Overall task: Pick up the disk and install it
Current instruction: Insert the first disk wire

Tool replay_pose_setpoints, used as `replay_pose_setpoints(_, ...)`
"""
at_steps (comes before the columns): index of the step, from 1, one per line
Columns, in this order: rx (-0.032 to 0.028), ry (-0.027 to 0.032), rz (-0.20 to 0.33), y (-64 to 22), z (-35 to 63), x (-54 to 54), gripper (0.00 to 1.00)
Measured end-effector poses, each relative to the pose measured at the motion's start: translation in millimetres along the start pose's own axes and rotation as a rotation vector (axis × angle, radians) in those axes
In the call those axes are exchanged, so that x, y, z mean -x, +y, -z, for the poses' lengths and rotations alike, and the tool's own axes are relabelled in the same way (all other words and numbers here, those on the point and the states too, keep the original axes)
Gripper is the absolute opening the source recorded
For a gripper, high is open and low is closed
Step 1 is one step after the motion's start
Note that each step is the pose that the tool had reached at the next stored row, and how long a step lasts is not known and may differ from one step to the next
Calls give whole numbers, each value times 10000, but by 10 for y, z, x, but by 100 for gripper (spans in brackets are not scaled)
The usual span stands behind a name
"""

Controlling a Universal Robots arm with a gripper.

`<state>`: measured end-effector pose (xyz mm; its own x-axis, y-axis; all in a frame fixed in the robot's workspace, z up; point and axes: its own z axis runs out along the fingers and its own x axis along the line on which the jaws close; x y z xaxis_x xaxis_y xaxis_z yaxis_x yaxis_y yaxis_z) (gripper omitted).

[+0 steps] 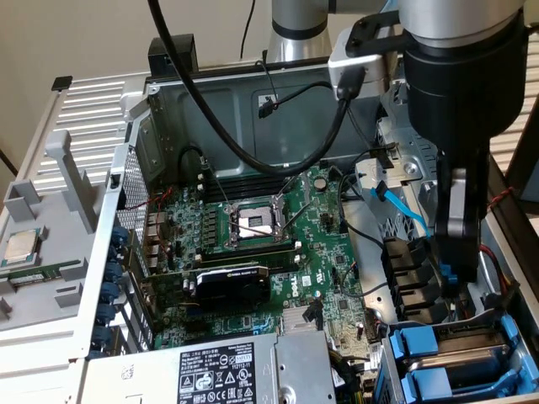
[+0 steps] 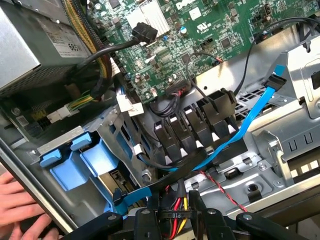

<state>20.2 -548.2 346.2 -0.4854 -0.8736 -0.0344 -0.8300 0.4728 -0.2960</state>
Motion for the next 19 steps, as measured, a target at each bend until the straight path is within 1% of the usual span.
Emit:
replay_pose_setpoints(3, -6, 28, -83, 24, -45, -1, 35)
replay_pose_setpoints(9, -10, 62, -196, 46, -45, -12, 36)
replay_pose_setpoints(10, -10, 66, -209, 46, -45, -12, 42)
replay_pose_setpoints(11, -10, 69, -220, 46, -45, -12, 42)
replay_pose_setpoints(12, -11, 72, -230, 47, -44, -12, 49)
replay_pose_setpoints(13, -11, 73, -239, 50, -44, -9, 49)
replay_pose_setpoints(14, -15, 74, -249, 54, -42, -4, 55)
replay_pose_setpoints(16, -38, 71, -264, 46, -11, 3, 55)
replay_pose_setpoints(19, -51, 67, -287, 10, 107, 8, 55)
